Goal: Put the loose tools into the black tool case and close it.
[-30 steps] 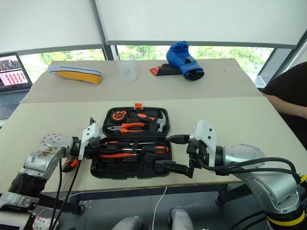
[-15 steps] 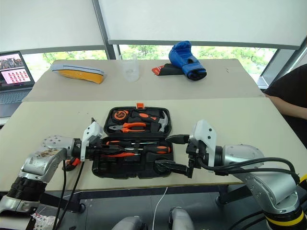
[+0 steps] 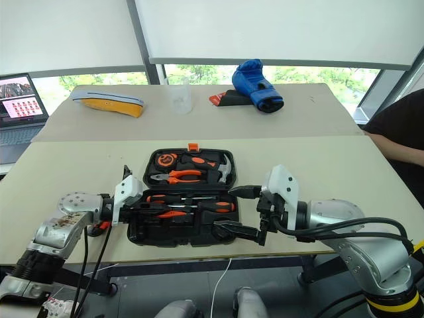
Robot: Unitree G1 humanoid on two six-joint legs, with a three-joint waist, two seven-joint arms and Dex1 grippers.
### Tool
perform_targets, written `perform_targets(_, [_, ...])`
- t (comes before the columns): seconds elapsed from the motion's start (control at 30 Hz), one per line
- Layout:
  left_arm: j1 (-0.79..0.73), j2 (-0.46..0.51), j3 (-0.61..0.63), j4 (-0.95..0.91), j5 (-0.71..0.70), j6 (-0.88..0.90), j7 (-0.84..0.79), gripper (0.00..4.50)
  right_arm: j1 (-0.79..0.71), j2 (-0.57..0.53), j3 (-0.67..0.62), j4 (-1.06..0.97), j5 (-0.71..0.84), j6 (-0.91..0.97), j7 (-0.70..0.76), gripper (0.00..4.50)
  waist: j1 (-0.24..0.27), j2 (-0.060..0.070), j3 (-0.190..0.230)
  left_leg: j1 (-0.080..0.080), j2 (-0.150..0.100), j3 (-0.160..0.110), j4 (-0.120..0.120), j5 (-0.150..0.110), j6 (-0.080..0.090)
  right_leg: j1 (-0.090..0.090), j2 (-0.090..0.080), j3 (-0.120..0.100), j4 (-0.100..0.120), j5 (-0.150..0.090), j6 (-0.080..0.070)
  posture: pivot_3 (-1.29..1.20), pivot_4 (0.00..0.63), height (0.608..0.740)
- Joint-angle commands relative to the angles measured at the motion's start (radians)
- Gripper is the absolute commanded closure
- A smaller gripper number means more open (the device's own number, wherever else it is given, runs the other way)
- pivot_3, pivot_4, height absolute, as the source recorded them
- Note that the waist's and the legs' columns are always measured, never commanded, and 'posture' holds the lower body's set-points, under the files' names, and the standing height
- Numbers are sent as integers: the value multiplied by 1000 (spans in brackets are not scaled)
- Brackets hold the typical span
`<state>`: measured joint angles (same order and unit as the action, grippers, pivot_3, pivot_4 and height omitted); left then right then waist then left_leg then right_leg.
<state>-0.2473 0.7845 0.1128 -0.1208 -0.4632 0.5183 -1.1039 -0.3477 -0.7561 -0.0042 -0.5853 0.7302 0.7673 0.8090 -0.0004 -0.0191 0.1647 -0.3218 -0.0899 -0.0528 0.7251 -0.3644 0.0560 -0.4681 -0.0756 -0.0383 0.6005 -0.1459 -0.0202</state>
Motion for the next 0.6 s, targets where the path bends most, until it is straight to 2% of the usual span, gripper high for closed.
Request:
perform_targets(0.03, [130,61,239,-140,-85,109,72,2975,-77,21,17,55,3,-41,59,0,-6,0,0,0,0,0,-1,0,0,-1,0,0,0,0,0,0,150,731])
perform_targets(0.2, [407,80,510,-137,-25,108,133,1086,-152,46,89,132,-52,-99,145,0,-14,1,0,2,0,0,-11,1,-1,-2,1,-2,-5,0,-1,0,150,731])
perform_targets(0.27, [507,80,577,-127,4,107,146,309,-172,52,111,156,-71,-122,179,0,-13,0,0,2,0,1,-12,1,-1,-3,2,-3,-6,0,-1,0,150,731])
perform_targets(0.3, [557,88,585,-131,28,108,148,69,-179,56,117,167,-75,-128,191,0,-13,1,0,1,-1,1,-12,1,-1,-3,2,-4,-6,0,-1,0,150,731])
perform_targets(0.37, [610,106,587,-140,55,111,153,69,-190,67,129,183,-84,-139,209,0,-5,1,0,1,-1,1,-12,0,-1,-3,1,-4,-6,0,-1,0,150,731])
perform_targets(0.43, [587,119,580,-155,32,167,182,69,-192,74,138,193,-97,-148,221,0,11,1,0,1,-2,1,-12,0,-1,-2,0,-3,-7,0,0,0,150,731])
perform_targets(0.6, [438,145,501,-197,-33,322,246,69,-179,81,144,188,-115,-156,231,0,25,0,0,2,-2,-1,-11,0,-2,2,-1,-3,-6,0,0,0,150,731])
